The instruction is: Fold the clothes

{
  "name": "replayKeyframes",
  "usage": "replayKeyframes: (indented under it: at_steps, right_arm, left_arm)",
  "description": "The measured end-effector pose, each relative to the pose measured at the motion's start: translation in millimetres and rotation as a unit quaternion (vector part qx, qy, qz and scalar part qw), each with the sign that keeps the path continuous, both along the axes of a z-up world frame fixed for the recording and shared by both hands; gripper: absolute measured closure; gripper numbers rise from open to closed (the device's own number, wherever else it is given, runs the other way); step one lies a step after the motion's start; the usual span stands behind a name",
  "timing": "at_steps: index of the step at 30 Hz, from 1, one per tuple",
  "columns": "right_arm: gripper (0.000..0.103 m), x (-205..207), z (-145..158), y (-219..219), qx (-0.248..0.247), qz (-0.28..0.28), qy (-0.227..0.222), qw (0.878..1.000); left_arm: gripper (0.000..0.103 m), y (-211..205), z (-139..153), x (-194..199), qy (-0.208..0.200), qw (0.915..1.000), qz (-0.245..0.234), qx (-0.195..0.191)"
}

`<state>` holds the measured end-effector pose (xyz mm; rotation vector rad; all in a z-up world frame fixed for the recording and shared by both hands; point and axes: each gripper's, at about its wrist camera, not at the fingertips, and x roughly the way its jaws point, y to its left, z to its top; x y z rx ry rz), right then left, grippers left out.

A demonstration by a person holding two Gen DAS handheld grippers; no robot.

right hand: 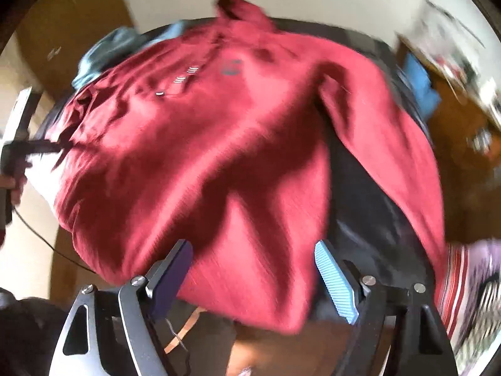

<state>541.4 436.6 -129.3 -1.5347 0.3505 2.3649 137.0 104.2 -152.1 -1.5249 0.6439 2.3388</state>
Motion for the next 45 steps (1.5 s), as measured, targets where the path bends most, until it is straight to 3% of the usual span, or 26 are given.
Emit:
replayKeyframes:
  at_steps: [6, 10, 12, 15, 21, 22, 23, 27, 30, 33, 37, 39, 42, 45]
  right_arm:
    - [0.021, -28.3, -34.9, -17.9, -0.009, 0.097, -0.028, 0.995]
    - [0.02, -16.8, -53.0, -12.3, -0.018, 0.112, -0.056, 0.992]
    - [0.018, -0.7, -60.6, -9.8, 0.011, 0.114, -0.091, 0.989]
    - [0.017, 22.1, -68.5, -3.4, 0.009, 0.098, -0.108, 0.989]
    - [0.013, 26.6, -94.2, -33.7, 0.092, 0.122, -0.166, 0.974]
    - [0.013, 25.8, -96.0, -35.1, 0.09, 0.116, -0.169, 0.975]
    - [0.013, 23.1, -92.5, -28.8, 0.058, 0.093, -0.162, 0.981]
    - [0.013, 2.0, -64.8, -14.1, 0.019, 0.044, -0.101, 0.994]
    - [0.013, -38.9, -54.9, -7.5, 0.022, 0.036, -0.062, 0.997]
    - [0.013, -86.3, -56.2, -0.1, 0.009, 0.034, -0.038, 0.999]
    - [0.013, -126.9, -76.9, -1.2, 0.001, 0.021, -0.051, 0.998]
    - [0.013, -124.3, -86.4, 9.7, 0.005, 0.006, -0.069, 0.998]
    - [0.012, -109.6, -100.8, 22.5, -0.002, -0.026, -0.089, 0.996]
    - [0.005, -95.0, -110.4, 31.3, -0.014, -0.054, -0.112, 0.992]
  left_arm:
    - [0.005, 25.5, -19.6, 1.6, 0.019, 0.9982, -0.051, -0.027]
    - [0.004, 4.3, -22.3, -8.3, 0.01, 0.9995, -0.025, -0.016]
    - [0.002, -12.5, -23.8, -14.5, 0.002, 0.9999, -0.01, -0.012]
    - [0.001, -35.3, -26.1, -20.8, -0.011, 0.9999, 0.006, -0.007]
    - [0.0, -36.8, -26.1, -17.6, 0.006, 0.9979, -0.033, -0.054]
    - [0.0, -35.4, -26.1, -17.8, 0.004, 0.9975, -0.038, -0.059]
    - [0.0, -34.4, -25.2, -18.5, 0.002, 0.9973, -0.041, -0.06]
    - [0.0, -20.1, -14.4, -29.8, -0.003, 0.9986, -0.042, -0.032]
    - [0.0, 7.5, -7.1, -41.2, -0.001, 0.9985, -0.054, 0.006]
    - [0.0, 37.8, -5.3, -55.6, 0.014, 0.9968, -0.078, 0.011]
    - [0.0, 60.7, -24.3, -81.7, 0.013, 0.9958, -0.091, -0.006]
    - [0.0, 54.7, -38.5, -99.3, 0.005, 0.9966, -0.08, -0.017]
    - [0.0, 33.4, -44.3, -123.2, -0.026, 0.9976, -0.059, 0.023]
    - [0.0, 20.1, -47.6, -139.3, -0.048, 0.9963, -0.056, 0.043]
